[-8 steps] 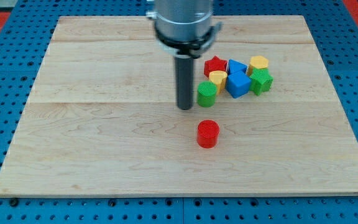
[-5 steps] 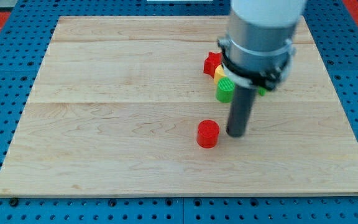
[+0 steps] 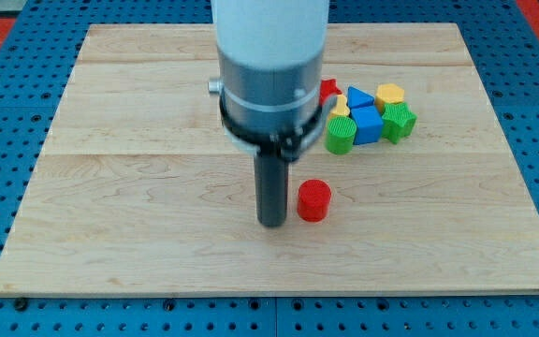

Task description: Push the red circle into the green circle

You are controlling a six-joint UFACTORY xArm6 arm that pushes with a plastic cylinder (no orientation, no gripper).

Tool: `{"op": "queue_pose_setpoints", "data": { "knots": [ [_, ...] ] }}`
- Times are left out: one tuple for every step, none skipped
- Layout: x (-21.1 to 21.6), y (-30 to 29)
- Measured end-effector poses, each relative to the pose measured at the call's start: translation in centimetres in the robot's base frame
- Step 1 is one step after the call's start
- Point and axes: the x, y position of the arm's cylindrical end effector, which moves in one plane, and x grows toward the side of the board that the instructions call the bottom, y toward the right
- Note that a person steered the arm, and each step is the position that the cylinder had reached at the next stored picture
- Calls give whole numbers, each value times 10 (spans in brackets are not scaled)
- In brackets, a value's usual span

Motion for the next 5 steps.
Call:
{"op": "queue_pose_setpoints", "data": {
  "knots": [
    [-23,73],
    [-80,111],
    [-25,104],
    [-20,30],
    [-64,19]
  ]
}}
